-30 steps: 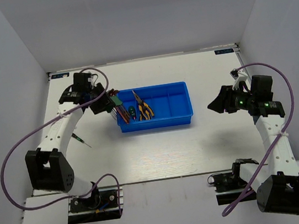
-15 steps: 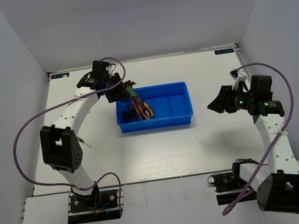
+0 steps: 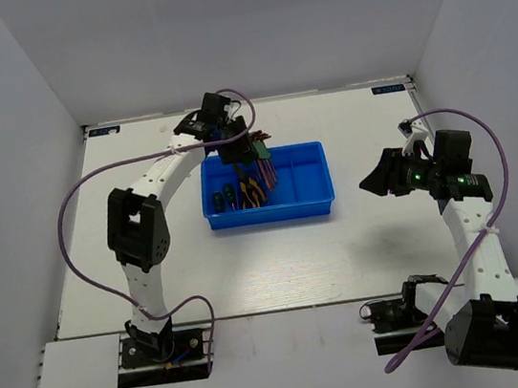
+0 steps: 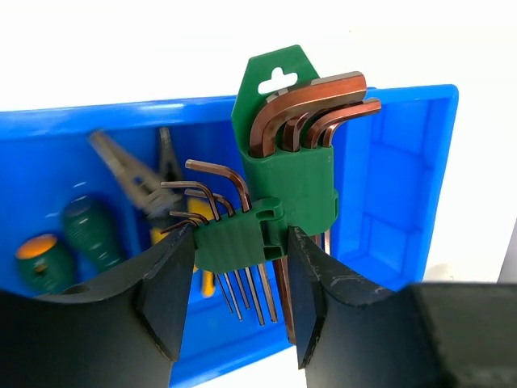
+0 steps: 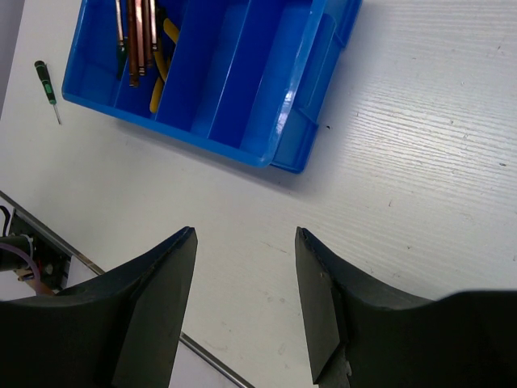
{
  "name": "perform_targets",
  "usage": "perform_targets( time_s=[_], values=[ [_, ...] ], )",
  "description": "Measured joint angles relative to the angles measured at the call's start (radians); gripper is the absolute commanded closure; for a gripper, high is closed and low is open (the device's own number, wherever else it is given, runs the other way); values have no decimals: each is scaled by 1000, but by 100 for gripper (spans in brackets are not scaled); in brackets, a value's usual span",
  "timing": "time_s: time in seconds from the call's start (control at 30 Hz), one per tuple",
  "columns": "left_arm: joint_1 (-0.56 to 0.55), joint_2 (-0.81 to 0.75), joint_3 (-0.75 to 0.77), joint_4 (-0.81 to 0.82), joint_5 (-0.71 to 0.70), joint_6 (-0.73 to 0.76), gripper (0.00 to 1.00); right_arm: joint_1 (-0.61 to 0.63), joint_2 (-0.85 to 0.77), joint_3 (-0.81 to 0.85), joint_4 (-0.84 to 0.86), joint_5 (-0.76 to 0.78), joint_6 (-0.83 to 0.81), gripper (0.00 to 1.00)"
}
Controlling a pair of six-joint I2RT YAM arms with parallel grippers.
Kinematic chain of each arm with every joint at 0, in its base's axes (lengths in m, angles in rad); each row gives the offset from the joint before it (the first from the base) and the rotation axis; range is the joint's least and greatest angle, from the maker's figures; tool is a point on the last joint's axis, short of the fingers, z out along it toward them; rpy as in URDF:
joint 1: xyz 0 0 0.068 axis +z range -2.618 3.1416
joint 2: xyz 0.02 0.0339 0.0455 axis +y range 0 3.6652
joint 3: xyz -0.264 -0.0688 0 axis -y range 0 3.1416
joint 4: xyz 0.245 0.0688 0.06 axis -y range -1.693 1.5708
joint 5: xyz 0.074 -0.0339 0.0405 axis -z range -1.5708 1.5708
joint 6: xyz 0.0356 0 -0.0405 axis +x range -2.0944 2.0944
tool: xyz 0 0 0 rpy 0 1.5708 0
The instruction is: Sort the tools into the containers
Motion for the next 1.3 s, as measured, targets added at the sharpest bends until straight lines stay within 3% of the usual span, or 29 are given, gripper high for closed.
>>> perform_targets(
  time_s=[0.3,0.8,1.3],
  values=[
    [-74,114,89,0,-32,0,100,0,5,0,0,0,0,42],
    [-187,147,150,-44,-157,34,100,0,8,0,0,0,0,42],
    [-194,156,164,-119,-285,64,100,0,8,0,0,0,-1,42]
  ],
)
